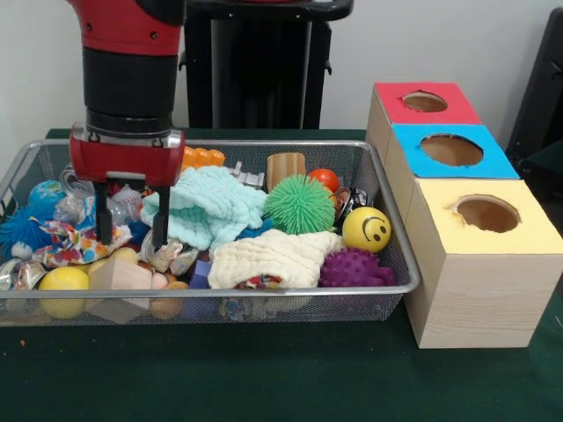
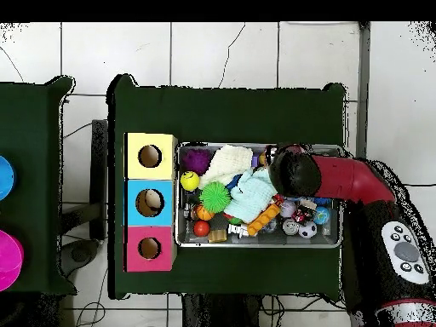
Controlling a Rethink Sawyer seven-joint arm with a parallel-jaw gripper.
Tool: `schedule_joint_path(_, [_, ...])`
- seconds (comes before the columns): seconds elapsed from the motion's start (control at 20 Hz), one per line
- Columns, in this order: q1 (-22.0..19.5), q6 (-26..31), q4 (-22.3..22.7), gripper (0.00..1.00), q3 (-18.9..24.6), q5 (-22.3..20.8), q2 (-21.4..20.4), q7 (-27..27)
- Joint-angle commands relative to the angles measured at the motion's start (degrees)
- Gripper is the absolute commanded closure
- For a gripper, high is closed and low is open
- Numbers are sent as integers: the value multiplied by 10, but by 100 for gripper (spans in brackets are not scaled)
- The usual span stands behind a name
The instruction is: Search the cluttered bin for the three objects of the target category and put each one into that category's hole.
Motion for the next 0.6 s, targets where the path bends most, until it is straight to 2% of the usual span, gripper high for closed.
schedule_joint_path(0.05, [25, -34, -23, 0, -61, -58, 46, 61])
schedule_joint_path(0.35, [25, -49, -35, 0, -77, -57, 61, 59])
schedule_joint_path(0.6, [23, -52, -26, 0, -83, -52, 57, 55])
